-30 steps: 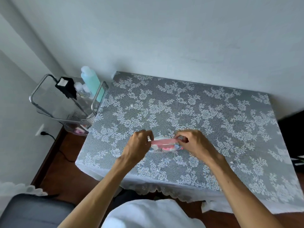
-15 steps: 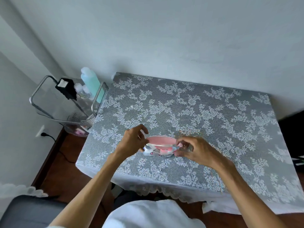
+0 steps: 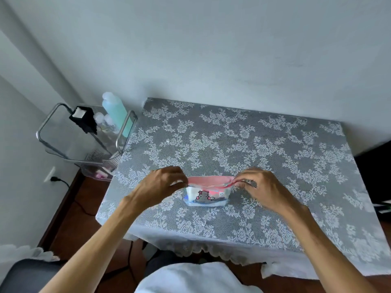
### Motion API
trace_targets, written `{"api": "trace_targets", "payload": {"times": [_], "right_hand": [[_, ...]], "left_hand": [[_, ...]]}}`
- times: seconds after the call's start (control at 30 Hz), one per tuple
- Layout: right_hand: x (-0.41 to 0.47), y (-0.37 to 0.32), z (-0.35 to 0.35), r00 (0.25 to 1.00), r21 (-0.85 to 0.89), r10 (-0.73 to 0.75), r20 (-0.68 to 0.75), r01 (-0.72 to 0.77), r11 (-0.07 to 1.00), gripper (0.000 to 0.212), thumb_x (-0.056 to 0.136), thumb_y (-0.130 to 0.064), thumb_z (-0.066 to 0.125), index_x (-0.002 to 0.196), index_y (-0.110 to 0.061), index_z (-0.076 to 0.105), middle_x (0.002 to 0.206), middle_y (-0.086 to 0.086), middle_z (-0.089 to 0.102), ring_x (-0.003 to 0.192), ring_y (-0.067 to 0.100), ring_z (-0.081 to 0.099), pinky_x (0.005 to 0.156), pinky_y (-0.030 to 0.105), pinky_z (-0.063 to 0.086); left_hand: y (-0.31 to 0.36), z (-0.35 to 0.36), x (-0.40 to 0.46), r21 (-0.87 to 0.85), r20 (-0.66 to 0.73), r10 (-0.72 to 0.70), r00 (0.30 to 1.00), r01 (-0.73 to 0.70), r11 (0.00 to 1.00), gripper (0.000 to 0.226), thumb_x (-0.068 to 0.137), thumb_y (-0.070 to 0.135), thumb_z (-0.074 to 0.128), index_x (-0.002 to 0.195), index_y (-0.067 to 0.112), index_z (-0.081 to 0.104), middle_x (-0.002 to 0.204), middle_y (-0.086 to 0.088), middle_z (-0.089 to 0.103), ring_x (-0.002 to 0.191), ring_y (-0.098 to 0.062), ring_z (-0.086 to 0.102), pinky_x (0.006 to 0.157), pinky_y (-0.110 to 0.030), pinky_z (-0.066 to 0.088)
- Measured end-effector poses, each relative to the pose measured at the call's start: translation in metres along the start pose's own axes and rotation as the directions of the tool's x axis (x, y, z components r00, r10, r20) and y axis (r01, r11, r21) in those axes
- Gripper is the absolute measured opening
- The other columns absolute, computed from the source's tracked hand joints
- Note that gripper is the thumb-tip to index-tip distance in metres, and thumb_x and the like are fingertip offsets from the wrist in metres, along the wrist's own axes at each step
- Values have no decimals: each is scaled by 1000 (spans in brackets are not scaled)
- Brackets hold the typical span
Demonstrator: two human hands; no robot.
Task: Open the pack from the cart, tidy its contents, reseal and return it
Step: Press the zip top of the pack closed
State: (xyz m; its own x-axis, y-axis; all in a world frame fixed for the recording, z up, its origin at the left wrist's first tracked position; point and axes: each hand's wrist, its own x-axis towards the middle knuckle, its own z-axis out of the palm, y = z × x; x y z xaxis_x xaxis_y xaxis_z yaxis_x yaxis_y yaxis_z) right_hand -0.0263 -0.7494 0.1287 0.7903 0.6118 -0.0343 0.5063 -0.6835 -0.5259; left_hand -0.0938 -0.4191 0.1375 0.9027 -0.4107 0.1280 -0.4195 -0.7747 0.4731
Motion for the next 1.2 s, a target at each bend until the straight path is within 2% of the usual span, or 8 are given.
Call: {"api": "trace_targets", "payload": {"times": [0.13,0.23,0.3,0.37,0.43,0.63,0.93,1.2], "right_hand": [[2,-15,-19,995,45,-20,-96,25,999,39,80,-48,53,103,-22,69,108,-7,66,98,2,58,93,30,53],[3,-24,-27,991,40,-20,-130,25,999,33,80,-44,57,101,-22,70,109,-9,61,100,6,58,92,32,53],[-1,-30,-31,988,1,-14,-155,15,1000,34,78,-45,58,98,-22,72,111,-5,61,102,10,56,92,32,51],[-3,-34,-33,976,-52,-1,-216,-10,999,30,78,-45,62,96,-24,74,112,-4,61,104,13,54,93,32,47],[-9,-41,-28,972,-94,-11,-236,-12,996,25,77,-41,67,95,-25,75,113,-4,62,105,14,52,94,36,46],[-17,-48,-23,930,-77,18,-367,-50,996,31,85,-42,57,100,-20,72,104,-3,63,97,14,53,82,36,52],[-17,-50,-31,927,-233,-15,-375,-79,969,25,80,-27,75,104,-25,73,99,-5,60,93,14,47,79,33,44],[-25,-52,-22,906,-247,-12,-423,-103,964,21,83,-27,70,103,-28,69,95,-8,58,88,9,42,72,30,37]], "left_hand": [[10,-13,7,-233,-135,-19,991,-13,972,16,88,24,70,98,13,77,95,5,67,74,-2,63,63,-14,51],[13,-19,8,-290,-175,-72,982,19,957,16,86,24,71,97,16,78,84,7,63,62,-8,57,52,-25,48],[14,-25,3,-296,-182,-68,981,12,955,17,87,27,68,98,17,77,81,14,62,62,-4,58,52,-23,48],[13,-34,2,-253,-188,-41,981,-8,967,22,91,34,63,99,18,77,81,21,62,63,3,59,52,-18,47],[16,-43,1,-204,-183,-22,983,-16,979,27,94,39,59,100,20,77,80,15,65,64,3,60,52,-22,49],[24,-54,4,-42,-159,-19,987,13,999,16,92,29,65,100,21,75,92,10,73,67,-5,67,56,-30,56],[44,-66,4,188,-87,2,996,15,982,27,100,40,50,109,27,70,103,12,74,76,-9,71,66,-33,59],[51,-68,-4,131,-67,-56,996,65,989,36,100,48,40,107,26,69,90,8,75,68,-12,70,62,-34,58]]}}
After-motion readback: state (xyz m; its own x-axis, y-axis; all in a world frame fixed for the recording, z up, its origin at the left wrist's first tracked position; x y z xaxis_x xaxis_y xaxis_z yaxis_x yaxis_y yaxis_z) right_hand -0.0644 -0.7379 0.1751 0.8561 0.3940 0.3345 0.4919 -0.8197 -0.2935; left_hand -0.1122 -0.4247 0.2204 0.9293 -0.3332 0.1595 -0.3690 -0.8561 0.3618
